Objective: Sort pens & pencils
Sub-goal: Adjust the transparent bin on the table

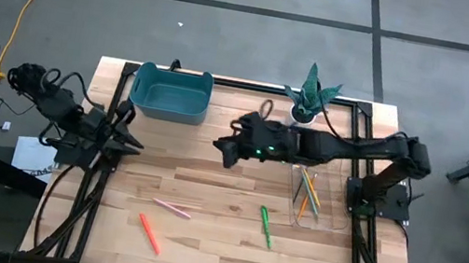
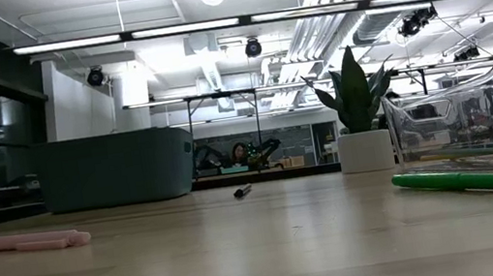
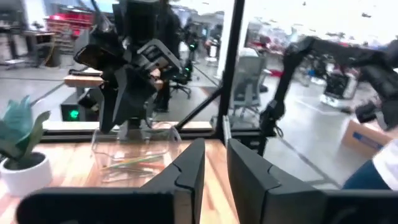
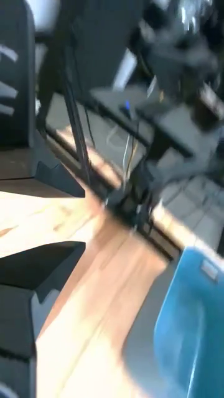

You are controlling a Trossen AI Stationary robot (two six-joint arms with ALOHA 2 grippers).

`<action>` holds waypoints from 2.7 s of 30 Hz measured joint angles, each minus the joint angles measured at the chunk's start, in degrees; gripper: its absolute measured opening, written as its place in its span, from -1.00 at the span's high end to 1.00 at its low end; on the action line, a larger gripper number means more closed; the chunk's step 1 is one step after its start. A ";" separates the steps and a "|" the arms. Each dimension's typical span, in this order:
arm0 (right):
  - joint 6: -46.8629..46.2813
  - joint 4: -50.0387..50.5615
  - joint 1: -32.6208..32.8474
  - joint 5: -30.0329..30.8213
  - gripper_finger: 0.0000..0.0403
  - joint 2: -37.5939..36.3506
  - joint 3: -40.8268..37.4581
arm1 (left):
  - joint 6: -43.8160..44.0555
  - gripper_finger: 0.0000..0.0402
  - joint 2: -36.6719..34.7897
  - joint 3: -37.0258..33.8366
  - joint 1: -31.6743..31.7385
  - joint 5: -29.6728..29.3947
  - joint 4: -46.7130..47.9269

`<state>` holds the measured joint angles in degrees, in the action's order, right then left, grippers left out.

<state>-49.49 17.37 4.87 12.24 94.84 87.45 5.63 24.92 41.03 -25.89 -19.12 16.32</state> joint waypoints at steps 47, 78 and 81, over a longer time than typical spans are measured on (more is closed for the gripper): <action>-45.26 34.13 11.46 -12.30 0.43 8.51 -1.76 | 16.80 0.59 -1.65 -4.52 0.00 -3.78 28.29; -64.60 40.59 21.43 -17.96 0.43 17.50 -2.48 | 15.11 0.59 -1.63 -4.52 0.00 -1.22 28.01; -64.67 40.54 21.43 -18.85 0.43 18.61 -2.50 | 13.67 0.59 -1.65 -4.52 0.00 -1.22 28.02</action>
<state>-114.16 57.91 26.30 -6.61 113.45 84.95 19.30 23.27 36.51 -25.89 -20.34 44.34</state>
